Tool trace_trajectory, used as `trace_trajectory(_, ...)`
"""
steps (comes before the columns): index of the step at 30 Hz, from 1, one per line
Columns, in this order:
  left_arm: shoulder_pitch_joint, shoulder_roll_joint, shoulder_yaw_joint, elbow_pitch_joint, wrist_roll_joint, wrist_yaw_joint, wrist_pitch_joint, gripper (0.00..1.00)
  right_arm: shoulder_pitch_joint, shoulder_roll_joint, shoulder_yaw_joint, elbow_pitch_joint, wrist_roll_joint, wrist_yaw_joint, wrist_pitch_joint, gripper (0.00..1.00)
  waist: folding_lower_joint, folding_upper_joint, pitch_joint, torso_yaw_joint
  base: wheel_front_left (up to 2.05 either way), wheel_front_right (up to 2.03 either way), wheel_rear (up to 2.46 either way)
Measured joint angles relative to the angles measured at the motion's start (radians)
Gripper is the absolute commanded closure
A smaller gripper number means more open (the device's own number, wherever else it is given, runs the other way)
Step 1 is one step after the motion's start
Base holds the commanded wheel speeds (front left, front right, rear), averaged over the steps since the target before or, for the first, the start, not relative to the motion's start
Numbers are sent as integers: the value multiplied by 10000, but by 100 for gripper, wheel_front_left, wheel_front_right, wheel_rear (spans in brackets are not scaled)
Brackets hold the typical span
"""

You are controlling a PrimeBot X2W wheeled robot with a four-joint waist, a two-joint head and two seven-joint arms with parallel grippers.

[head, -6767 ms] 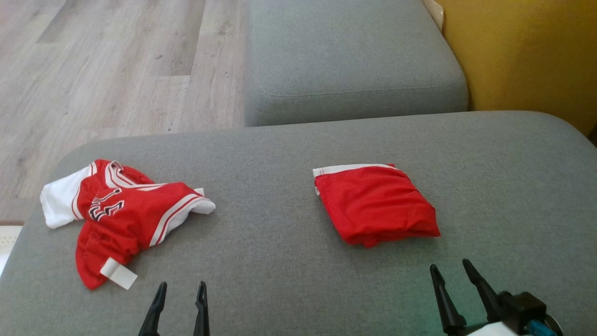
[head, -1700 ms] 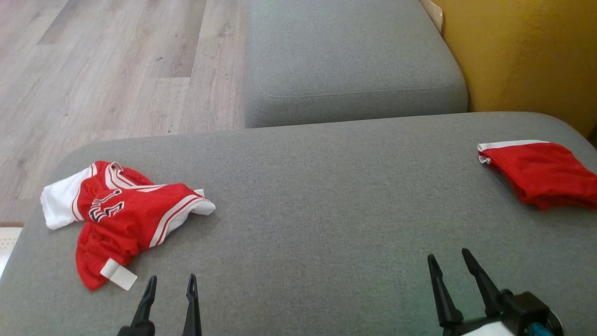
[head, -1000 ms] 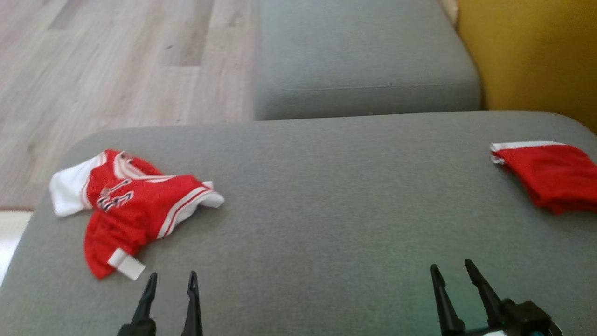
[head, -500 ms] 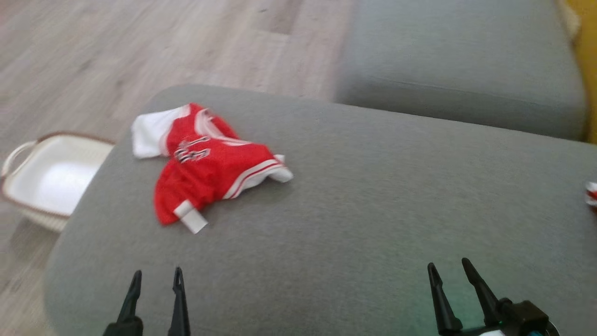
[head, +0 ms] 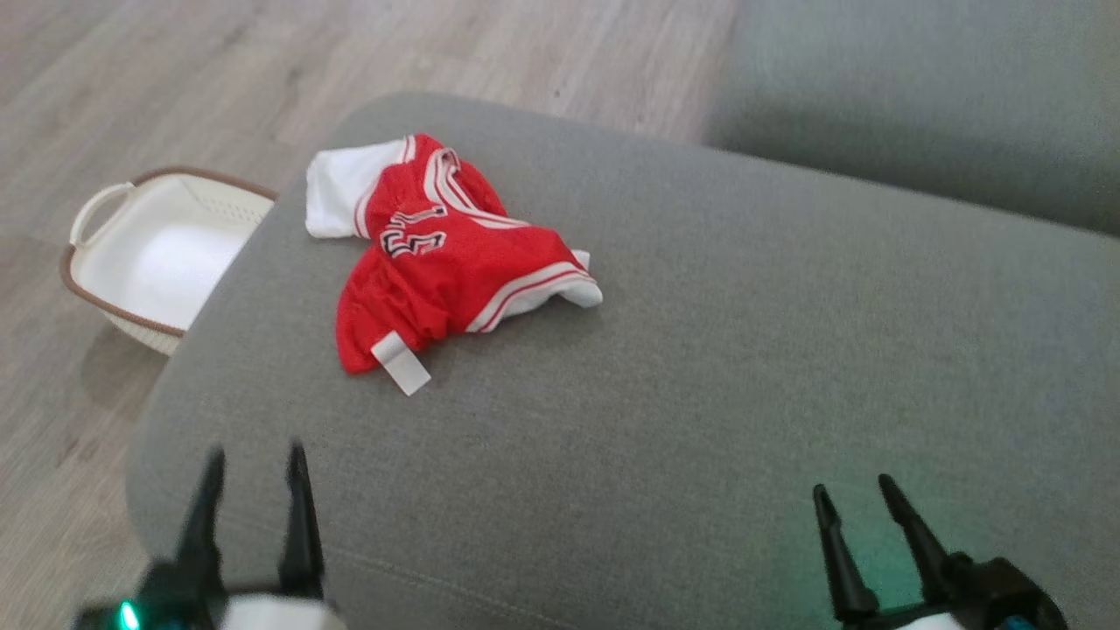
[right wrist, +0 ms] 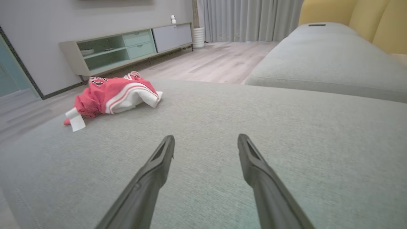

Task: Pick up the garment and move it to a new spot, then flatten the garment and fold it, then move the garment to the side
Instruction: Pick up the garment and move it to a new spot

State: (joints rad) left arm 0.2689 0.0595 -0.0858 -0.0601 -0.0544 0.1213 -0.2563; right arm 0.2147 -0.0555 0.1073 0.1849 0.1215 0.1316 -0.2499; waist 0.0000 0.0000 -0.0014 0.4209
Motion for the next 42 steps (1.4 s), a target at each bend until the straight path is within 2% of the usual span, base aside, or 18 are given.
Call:
trace_trajectory(8, -4043, 564, 272, -69, 111, -1080, -6, 0, -673, -963, -257, -251, -88, 0, 0, 0, 0, 0, 1375, -364, 0, 0, 0)
trace_trajectory(12, -6376, 861, -81, 1705, 134, -1789, 10, 0, -1234, -1586, -130, -546, -159, 0, 0, 0, 0, 0, 2206, -566, 0, 0, 0)
trace_trajectory(16, -8927, 874, -489, 4334, 111, -2186, 894, 0, -1475, -2288, -196, -865, -159, 0, -2, 0, 1, 0, 3039, -751, 0, 0, 0)
trace_trajectory(20, -11290, 713, -485, 7068, -407, -2332, 2190, 0, -1812, -2686, -247, -1149, -159, 0, -8, 0, 3, -1, 3871, -962, 0, 0, 0)
trace_trajectory(22, -12120, 617, -495, 8450, -548, -2368, 3237, 0, -2045, -2775, -265, -1310, -159, 0, -10, 0, 3, -1, 4255, -1085, 0, 0, 0)
trace_trajectory(27, -13003, 706, -418, 11196, -537, -2061, 5390, 0, -2330, -2911, -253, -1691, -159, 0, -15, 0, 3, -1, 5031, -1432, 0, 0, 0)
trace_trajectory(31, -13594, 886, -267, 11795, -644, -1988, 5363, 0, -2465, -2987, -305, -1942, -159, 0, -69, 0, 1, 0, 5425, -1655, 0, 0, 0)
trace_trajectory(32, -13699, 886, -261, 11879, -717, -1914, 5124, 100, -2465, -2995, -332, -1988, -159, 0, -69, 0, 1, 0, 5479, -1689, 0, 0, 0)
trace_trajectory(36, -13605, 790, -280, 12080, -748, -1889, 3768, 100, -2499, -2995, -422, -1960, -161, 0, -69, 0, 2, -1, 5390, -1697, 0, 0, 0)
trace_trajectory(42, -13307, 861, -362, 12216, -1085, -2437, 1783, 100, -2626, -2612, -82, -1582, -171, 0, -67, 0, 1, 0, 4627, -1786, 0, 0, 0)
